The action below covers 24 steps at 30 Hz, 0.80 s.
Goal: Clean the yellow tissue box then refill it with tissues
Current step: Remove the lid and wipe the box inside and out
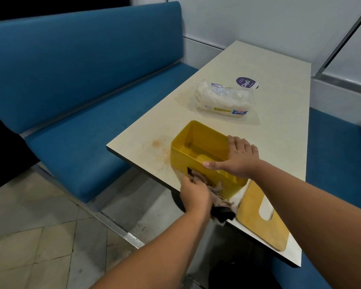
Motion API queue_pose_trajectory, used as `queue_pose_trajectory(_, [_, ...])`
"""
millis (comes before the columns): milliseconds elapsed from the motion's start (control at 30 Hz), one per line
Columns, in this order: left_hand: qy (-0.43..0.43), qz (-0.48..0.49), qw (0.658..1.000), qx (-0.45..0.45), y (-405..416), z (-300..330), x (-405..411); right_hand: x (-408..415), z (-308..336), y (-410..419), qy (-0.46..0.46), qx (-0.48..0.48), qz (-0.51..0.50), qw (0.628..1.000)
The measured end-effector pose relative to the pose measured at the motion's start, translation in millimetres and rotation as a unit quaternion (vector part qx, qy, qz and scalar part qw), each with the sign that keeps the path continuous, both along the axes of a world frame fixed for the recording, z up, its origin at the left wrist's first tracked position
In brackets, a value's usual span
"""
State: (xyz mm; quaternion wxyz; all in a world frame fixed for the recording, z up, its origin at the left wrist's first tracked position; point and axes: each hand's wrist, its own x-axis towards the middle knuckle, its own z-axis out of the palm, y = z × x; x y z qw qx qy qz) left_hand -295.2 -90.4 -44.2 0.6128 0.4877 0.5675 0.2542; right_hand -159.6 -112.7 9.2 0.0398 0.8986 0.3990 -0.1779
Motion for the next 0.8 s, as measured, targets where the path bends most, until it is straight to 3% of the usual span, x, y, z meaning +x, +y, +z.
queue_pose_trajectory(100, [0.007, -0.066, 0.996, -0.052, -18.4, 5.1, 3.5, 0.4, -0.1, -0.7, 0.002, 0.004, 0.000, 1.000])
queue_pose_trajectory(233, [0.020, -0.099, 0.993, -0.054, -14.0, -1.4, -0.2, -0.2, -0.5, -1.0, 0.002, 0.005, 0.000, 1.000])
queue_pose_trajectory(500, [0.000, 0.080, 0.996, -0.032, 60.8, 3.9, -9.8, -0.3, -0.2, 0.0, -0.002, -0.001, 0.000, 1.000])
queue_pose_trajectory(700, [0.016, -0.074, 0.995, -0.063, -15.0, -0.2, 1.7, -2.5, 3.0, -1.3, 0.007, 0.003, -0.003, 1.000])
queue_pose_trajectory(800, [0.030, -0.041, 0.997, -0.051, 9.3, -7.9, -1.9, -2.7, 3.2, -1.5, 0.002, 0.003, 0.000, 1.000])
